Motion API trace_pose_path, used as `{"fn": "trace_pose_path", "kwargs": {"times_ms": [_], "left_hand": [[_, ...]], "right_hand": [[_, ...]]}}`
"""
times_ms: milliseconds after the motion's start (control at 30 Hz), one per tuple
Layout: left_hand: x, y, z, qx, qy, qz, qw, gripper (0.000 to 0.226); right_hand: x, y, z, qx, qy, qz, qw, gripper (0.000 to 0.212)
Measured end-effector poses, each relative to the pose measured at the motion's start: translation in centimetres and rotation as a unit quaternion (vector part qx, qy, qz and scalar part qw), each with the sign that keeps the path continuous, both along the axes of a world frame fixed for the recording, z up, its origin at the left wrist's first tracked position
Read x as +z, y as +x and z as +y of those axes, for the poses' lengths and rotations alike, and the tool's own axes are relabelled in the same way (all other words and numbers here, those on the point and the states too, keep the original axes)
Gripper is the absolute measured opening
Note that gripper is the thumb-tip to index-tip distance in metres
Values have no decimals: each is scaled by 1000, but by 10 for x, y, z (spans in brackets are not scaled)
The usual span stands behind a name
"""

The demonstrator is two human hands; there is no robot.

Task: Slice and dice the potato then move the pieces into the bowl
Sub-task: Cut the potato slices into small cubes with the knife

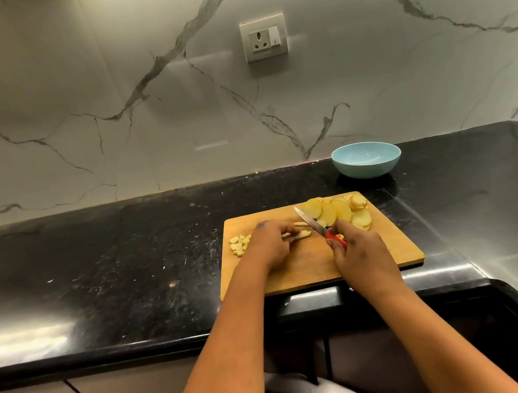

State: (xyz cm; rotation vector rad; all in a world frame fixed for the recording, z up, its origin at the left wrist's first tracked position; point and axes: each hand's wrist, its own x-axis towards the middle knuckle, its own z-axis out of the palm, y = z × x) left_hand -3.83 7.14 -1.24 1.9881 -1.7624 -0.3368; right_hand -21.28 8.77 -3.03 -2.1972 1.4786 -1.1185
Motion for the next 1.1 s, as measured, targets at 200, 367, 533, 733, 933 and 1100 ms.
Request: {"fn": "trace_pose_path", "kwargs": {"times_ms": [200,367,533,733,933,1100], "left_hand": [[-13,0,3,16,-66,-9,998,41],[-17,-8,0,13,-93,-41,995,31],[-19,-7,-2,9,-102,-36,994,25],[-21,-5,-4,20,-108,-15,994,22],[-22,-3,-7,26,-95,2,995,20],[-26,-3,-4,36,-115,18,992,21]], "right_hand": [[16,1,12,-56,28,109,992,8],[16,10,19,-60,42,140,987,13],[16,19,26,-52,28,148,987,17],[28,16,26,-64,34,181,981,14],[43,30,28,-31,62,253,965,25],[72,10,25,-14,133,313,940,26]]}}
